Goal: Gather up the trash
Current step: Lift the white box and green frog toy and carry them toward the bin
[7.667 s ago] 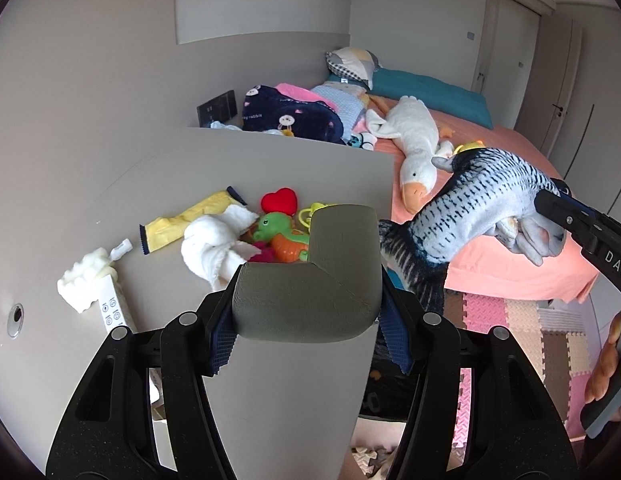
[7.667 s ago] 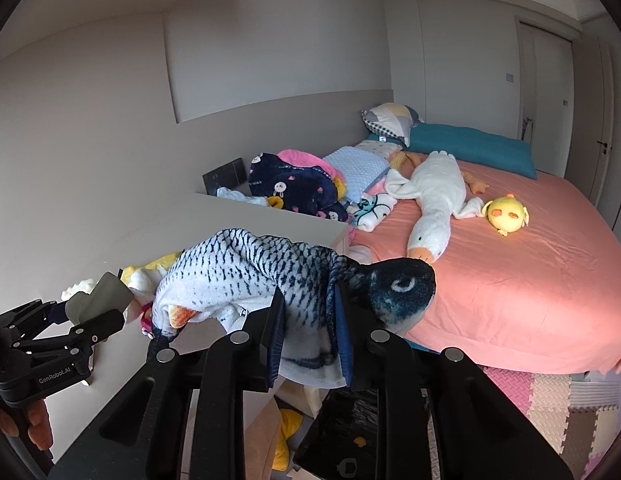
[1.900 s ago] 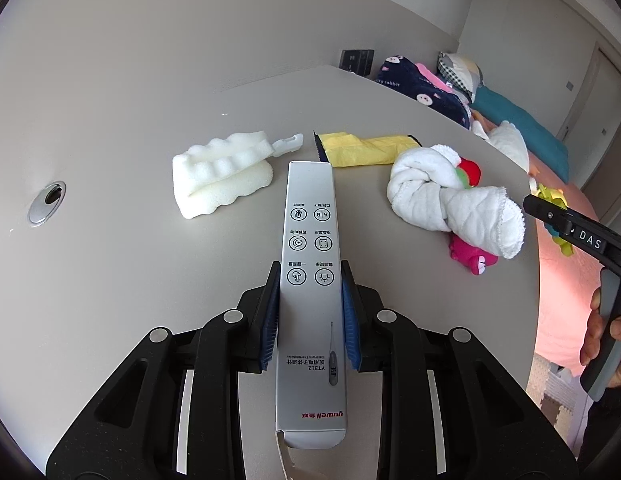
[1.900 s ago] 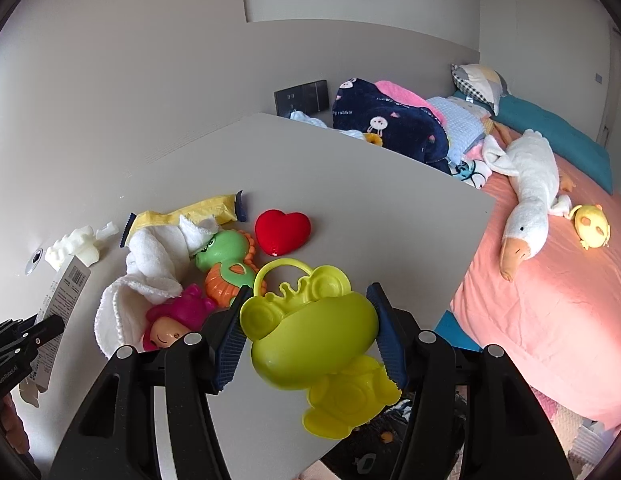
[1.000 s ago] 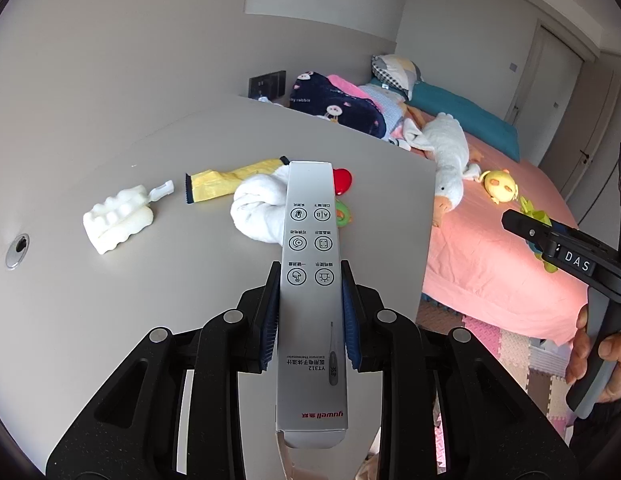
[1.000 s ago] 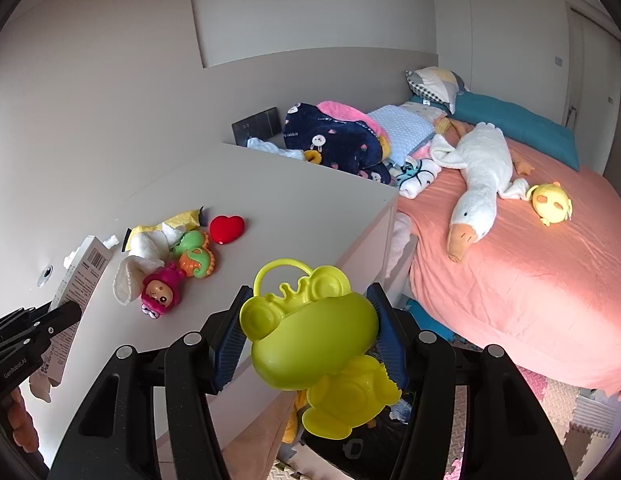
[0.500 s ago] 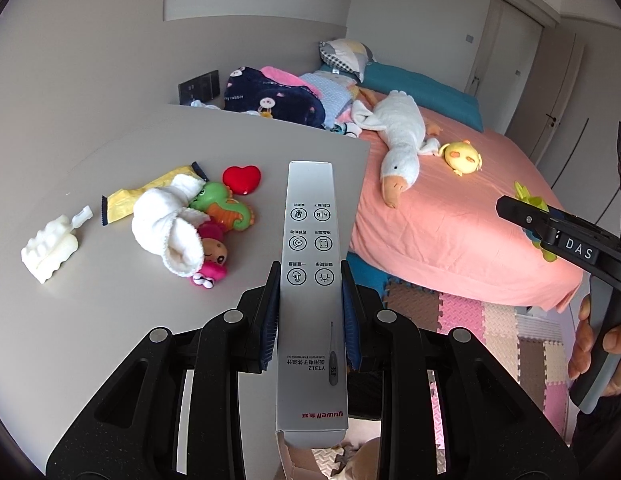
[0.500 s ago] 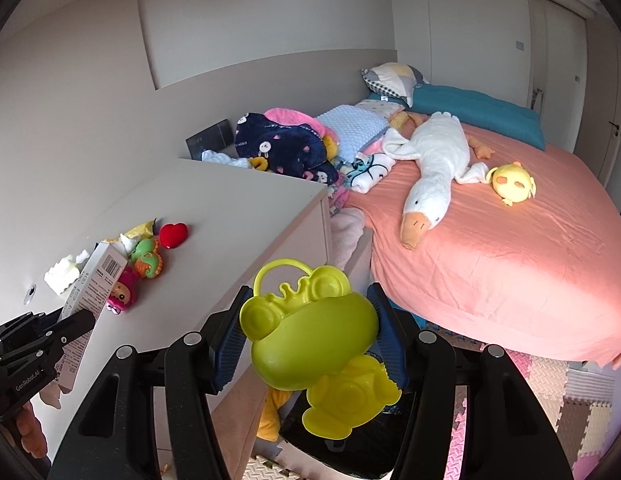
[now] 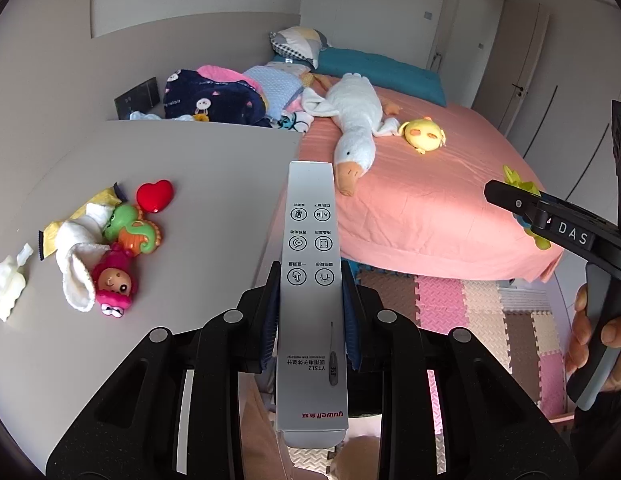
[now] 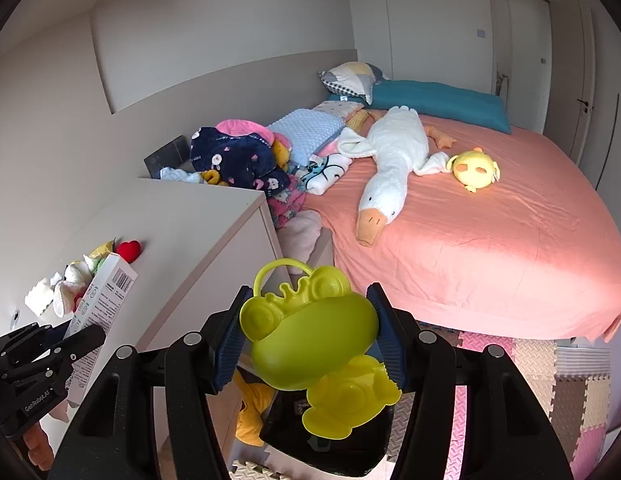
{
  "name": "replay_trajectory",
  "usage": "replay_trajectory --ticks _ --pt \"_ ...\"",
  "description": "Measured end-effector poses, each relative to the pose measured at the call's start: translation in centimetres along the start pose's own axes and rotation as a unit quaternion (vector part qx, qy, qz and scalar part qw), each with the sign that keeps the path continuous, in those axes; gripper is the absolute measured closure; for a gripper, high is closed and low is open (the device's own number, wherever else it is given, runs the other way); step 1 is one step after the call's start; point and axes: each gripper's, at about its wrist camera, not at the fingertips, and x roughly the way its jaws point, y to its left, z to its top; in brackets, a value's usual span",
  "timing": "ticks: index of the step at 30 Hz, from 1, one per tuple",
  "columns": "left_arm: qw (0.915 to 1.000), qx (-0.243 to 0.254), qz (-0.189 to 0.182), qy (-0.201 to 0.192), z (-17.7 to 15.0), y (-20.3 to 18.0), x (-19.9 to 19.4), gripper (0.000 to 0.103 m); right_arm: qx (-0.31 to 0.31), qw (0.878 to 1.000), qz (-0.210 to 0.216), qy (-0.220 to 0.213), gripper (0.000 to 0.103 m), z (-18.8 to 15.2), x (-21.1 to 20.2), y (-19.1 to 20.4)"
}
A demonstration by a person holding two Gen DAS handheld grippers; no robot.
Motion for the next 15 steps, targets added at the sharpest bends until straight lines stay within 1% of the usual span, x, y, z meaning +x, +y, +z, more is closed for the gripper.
replay_trajectory --ticks 7,15 --pt "0.9994 0.028 -0.018 0.007 0.9 -3.0 1.4 0.076 0.015 1.000 -0.020 -0.002 0.044 -0.1 0.0 -2.4" --pt "0.9978 0.054 -0.033 0.018 1.1 -5.0 2.9 0.076 0.028 0.999 -0.036 0.001 0.044 -0.2 0.2 -4.2"
